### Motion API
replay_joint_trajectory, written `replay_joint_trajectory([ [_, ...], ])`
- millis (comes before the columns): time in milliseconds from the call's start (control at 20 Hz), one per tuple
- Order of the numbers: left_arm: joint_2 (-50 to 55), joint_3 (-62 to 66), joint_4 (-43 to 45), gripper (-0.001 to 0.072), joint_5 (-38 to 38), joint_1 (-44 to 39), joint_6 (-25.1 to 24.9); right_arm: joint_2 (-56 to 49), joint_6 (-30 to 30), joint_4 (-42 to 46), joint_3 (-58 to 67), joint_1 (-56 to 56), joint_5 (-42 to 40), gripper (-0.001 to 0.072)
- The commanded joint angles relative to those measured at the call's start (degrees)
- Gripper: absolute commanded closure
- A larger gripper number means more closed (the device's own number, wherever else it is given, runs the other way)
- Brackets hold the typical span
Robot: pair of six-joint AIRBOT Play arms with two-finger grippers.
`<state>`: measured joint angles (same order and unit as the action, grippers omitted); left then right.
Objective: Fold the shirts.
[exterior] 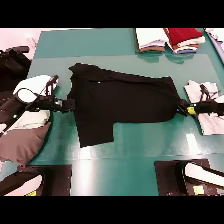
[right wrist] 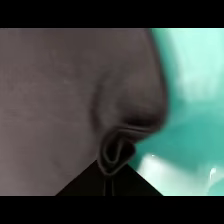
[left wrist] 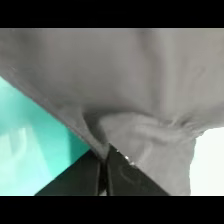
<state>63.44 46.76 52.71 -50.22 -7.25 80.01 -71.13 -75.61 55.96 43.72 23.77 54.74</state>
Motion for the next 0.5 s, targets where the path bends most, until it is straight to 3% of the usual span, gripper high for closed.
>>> replay_joint_trajectory([
  [0, -9.1, 3.8, 6.0, 0.0684, 0.9, 0.5, 4.7, 4.3, 0.1, 1.2, 8.3, -4.8, 2.3, 0.0695],
  [200, -20.2, 23.9, 16.3, 0.0683, -2.7, 0.6, 7.2, 17.9, 0.3, 1.1, 25.2, -4.6, 3.3, 0.0695],
  [450, -22.3, 56.1, 17.7, 0.0683, -3.3, 0.6, 7.0, 27.9, 0.3, 1.4, 48.5, -4.5, 4.0, 0.0695],
])
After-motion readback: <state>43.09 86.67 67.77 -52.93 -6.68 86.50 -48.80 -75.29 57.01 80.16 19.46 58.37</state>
